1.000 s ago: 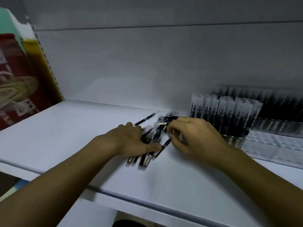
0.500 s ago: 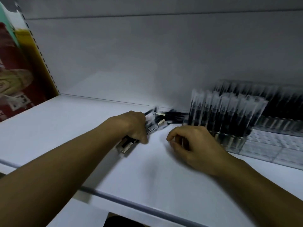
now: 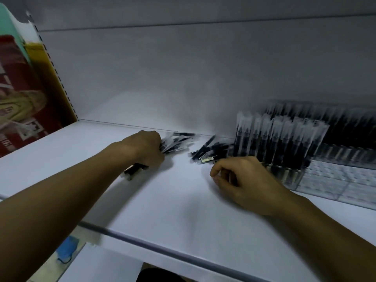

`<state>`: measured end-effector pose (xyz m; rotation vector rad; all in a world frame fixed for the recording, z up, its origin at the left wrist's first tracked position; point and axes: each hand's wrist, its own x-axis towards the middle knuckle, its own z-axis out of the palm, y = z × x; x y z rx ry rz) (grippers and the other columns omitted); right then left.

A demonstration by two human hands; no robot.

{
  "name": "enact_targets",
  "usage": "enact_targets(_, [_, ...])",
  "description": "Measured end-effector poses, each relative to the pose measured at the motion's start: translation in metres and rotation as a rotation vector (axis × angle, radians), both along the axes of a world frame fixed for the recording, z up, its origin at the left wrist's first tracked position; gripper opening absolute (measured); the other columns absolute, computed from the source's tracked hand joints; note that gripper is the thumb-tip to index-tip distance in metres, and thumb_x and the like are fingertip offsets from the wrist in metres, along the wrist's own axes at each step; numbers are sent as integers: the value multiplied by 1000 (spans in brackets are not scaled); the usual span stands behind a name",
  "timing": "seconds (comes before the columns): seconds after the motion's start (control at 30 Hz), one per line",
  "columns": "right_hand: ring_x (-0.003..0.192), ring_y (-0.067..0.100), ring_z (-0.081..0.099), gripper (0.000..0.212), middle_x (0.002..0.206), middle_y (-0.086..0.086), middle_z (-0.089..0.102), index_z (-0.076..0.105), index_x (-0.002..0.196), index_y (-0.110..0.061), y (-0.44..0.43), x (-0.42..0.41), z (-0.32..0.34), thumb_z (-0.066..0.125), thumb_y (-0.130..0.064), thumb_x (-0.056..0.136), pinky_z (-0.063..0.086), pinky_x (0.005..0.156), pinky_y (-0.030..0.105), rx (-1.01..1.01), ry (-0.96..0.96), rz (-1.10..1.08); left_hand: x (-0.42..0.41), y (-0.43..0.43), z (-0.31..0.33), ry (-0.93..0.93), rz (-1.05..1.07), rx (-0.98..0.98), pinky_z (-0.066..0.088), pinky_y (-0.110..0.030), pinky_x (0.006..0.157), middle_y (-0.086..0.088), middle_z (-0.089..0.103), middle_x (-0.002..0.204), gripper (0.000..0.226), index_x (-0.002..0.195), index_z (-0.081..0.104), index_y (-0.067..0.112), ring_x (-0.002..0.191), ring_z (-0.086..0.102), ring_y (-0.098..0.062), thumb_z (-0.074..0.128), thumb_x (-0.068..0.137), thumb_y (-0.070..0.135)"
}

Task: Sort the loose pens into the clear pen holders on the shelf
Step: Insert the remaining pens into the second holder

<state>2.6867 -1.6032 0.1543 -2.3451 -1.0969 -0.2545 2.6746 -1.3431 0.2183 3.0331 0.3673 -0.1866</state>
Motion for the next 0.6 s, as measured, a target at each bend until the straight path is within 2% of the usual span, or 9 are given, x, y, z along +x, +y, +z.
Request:
enact_targets(0.07, [66, 3, 58, 9, 72, -17, 61, 69, 95, -32, 1, -1, 0, 66, -25, 91, 50, 63, 27, -4, -1, 2, -5, 7, 3, -43, 25, -23, 43, -18, 47, -2, 65, 56, 9, 71, 59, 10, 49, 63, -15, 60, 78, 16])
enact_targets(0.17, [64, 2, 57, 9, 68, -19, 59, 69, 92, -30, 1, 0, -1, 66, -23, 90, 45, 61, 23, -2, -4, -5, -12, 12, 5, -95, 16, -128, 44, -19, 45, -3, 68, 69, 9, 84, 58, 14, 46, 65, -11, 62, 82, 21])
enact_targets(0.2, [63, 2, 57, 9, 67, -20, 59, 70, 91, -29, 1, 0, -1, 66, -21, 90, 44, 60, 22, 8, -5, -12, -14, 12, 5, -130, -2, -186, 44, -20, 45, -2, 67, 73, 9, 84, 57, 16, 45, 66, -11, 64, 83, 22])
enact_targets(0.27, [61, 3, 57, 9, 64, -19, 59, 71, 88, -26, 1, 0, 1, 68, -18, 90, 43, 59, 20, 70, -27, -20, -19, 9, 6, -233, -45, -323, 45, -21, 43, -2, 65, 67, 12, 77, 57, 16, 45, 67, -13, 66, 83, 20])
enact_targets(0.37, [57, 9, 58, 12, 63, -11, 63, 73, 87, -23, -2, 0, 9, 71, -11, 91, 43, 56, 17, 307, -32, -79, -26, -8, 9, -359, -125, -554, 46, -25, 44, -1, 62, 50, 17, 71, 60, 13, 43, 62, -15, 69, 86, 14])
enact_targets(0.43, [52, 12, 54, 13, 63, -5, 62, 72, 89, -20, -6, -2, 20, 70, -9, 94, 44, 51, 22, 526, 7, -117, -31, -26, 10, -403, -221, -671, 47, -26, 46, -3, 61, 49, 22, 68, 59, 13, 43, 59, -14, 68, 89, 14])
enact_targets(0.5, [48, 26, 51, 11, 64, 6, 58, 69, 97, -17, -13, -6, 37, 63, -8, 99, 42, 45, 33, 776, 64, -146, -32, -49, 11, -407, -329, -754, 49, -28, 48, -8, 61, 51, 27, 66, 58, 13, 44, 59, -15, 67, 91, 17])
enact_targets(0.53, [48, 32, 50, 11, 66, 13, 57, 66, 103, -15, -20, -9, 48, 60, -7, 101, 41, 42, 34, 892, 84, -166, -31, -62, 11, -392, -383, -784, 48, -28, 48, -10, 61, 51, 28, 65, 57, 15, 44, 58, -14, 67, 92, 18])
enact_targets(0.6, [46, 28, 53, 14, 69, 11, 60, 62, 115, -14, -35, -14, 69, 55, -10, 104, 43, 41, 32, 992, 91, -201, -31, -85, 10, -356, -452, -805, 47, -30, 46, -13, 60, 53, 30, 64, 55, 21, 42, 56, -12, 66, 92, 19])
